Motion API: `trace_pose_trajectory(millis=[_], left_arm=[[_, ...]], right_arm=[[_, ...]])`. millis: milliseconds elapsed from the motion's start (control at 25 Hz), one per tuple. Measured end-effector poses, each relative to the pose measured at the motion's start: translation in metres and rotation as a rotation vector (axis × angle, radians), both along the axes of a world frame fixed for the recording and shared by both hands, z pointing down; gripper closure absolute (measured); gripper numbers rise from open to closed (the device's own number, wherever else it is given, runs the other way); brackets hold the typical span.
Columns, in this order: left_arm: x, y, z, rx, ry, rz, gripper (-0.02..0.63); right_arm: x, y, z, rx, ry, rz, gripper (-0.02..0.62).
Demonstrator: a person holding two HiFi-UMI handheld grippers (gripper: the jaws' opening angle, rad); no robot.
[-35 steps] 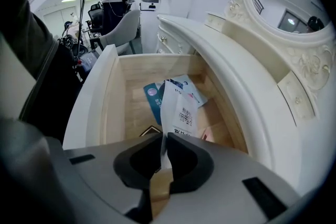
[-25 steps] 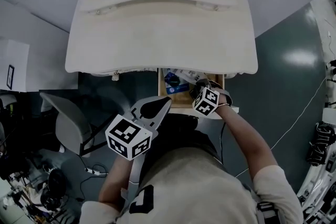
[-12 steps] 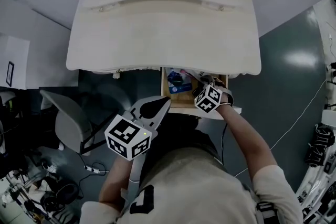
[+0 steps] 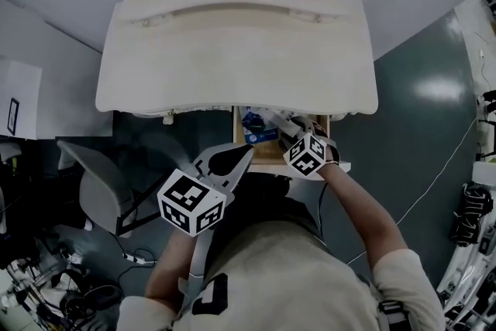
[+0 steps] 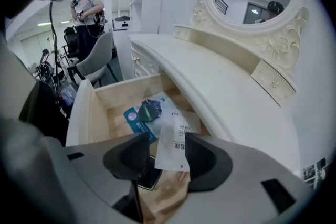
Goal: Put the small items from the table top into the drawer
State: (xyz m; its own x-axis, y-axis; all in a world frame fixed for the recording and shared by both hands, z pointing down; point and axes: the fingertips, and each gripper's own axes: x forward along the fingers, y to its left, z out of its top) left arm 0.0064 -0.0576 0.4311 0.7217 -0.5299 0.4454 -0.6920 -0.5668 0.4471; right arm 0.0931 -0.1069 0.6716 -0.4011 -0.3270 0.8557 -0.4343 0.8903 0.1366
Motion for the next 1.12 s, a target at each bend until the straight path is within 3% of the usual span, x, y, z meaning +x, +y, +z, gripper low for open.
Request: trace_pose_trajectory(millis=[200,600,880,1120], left_arm=[[0.007,-0.002,-0.006,0.032,-0.001,-0.003,0.551],[0.030,-0.015,-0.056,0.211,0.044,-0.049,0.551],[0.054,-0.019,-0.103,0.331,0.051,-0.027,0.551],[0.057,-0.017,-0.141,0.418,0.028,-0.051,0.550]], right_arm=[[-0.018,0.000,-0.054,0.027,-0.199,0.047,0.393],[-0.034,0.000,-0.201,0.108,-0.582,0.131,0.401],[-0.030,0.004,-0.297,0.219,-0.667,0.077,0.518],[-0.029,0.014,-0.354,0.297,-0.698,0.033,0.557]])
